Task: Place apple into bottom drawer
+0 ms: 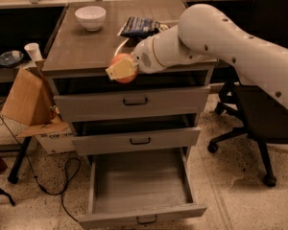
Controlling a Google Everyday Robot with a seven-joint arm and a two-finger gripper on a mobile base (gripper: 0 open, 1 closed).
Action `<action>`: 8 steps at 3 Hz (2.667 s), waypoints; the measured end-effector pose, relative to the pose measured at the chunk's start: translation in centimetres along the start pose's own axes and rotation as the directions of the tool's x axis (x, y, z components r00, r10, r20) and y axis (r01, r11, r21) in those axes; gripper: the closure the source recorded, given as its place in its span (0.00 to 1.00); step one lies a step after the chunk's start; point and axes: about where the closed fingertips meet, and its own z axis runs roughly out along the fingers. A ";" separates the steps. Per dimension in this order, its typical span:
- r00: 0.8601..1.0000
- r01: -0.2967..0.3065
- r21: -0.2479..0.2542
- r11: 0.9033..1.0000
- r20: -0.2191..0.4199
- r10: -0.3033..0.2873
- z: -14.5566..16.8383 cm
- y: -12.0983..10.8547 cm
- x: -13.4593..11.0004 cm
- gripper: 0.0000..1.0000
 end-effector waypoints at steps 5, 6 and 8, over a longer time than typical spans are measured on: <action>0.920 -0.369 -0.193 0.909 -0.211 0.329 6.5 1.5 22.2 1.00; 0.914 -0.400 -0.243 0.884 -0.182 0.363 10.7 0.6 24.9 1.00; 0.803 -0.595 -0.278 0.754 -0.256 0.539 19.1 -1.3 38.4 1.00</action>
Offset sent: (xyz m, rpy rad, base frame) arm -0.0623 -0.0821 -0.2113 0.0774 0.4813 0.0225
